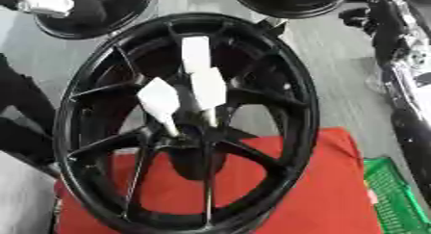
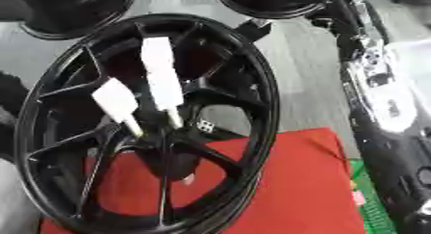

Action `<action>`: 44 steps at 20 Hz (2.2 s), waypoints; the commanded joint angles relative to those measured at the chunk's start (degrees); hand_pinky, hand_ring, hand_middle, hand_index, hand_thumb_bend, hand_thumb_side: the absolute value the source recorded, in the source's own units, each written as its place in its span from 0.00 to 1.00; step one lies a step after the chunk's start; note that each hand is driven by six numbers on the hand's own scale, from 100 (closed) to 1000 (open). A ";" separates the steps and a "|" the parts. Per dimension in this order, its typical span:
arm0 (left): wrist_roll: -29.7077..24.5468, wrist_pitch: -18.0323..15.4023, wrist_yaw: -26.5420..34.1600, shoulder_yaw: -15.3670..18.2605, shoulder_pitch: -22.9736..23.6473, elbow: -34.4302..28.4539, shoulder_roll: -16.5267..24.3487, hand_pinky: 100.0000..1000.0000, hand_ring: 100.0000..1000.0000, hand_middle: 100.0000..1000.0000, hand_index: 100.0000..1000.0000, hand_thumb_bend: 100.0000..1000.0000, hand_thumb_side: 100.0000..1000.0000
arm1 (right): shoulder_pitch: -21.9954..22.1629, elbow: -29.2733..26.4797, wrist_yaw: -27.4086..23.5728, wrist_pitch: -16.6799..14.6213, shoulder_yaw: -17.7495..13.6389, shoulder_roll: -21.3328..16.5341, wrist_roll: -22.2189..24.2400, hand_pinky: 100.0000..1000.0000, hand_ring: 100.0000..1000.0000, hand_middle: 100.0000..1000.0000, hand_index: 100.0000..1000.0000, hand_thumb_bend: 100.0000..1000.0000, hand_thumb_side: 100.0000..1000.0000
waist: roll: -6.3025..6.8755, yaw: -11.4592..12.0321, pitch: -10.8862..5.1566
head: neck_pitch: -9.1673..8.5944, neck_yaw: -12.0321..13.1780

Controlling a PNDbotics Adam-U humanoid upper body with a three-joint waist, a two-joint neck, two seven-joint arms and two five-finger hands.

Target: Pull the pin out of the wheel hub.

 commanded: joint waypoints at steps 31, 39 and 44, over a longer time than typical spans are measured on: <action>19.26 4.45 8.25 7.80 10.09 -10.14 7.41 0.70 0.72 0.71 0.79 0.32 0.42 | -0.91 -1.44 -0.55 -0.52 -1.08 -1.75 -0.92 0.74 0.59 0.65 0.69 0.00 0.63 | -0.65 0.77 -0.68 | 0.08 -0.19; 12.21 3.61 5.14 4.63 7.42 -9.87 6.59 0.70 0.69 0.73 0.77 0.45 0.36 | -0.87 -1.19 -0.36 -0.38 -0.79 -1.73 -0.61 0.74 0.59 0.65 0.69 0.00 0.63 | -0.54 0.65 -0.83 | -0.13 -0.24; 6.48 4.09 4.28 3.03 6.12 -9.09 5.73 0.69 0.73 0.74 0.78 0.47 0.37 | -0.85 -0.96 -0.18 -0.28 -0.76 -1.68 -0.56 0.74 0.59 0.65 0.69 0.00 0.64 | -0.47 0.56 -0.91 | -0.39 -0.25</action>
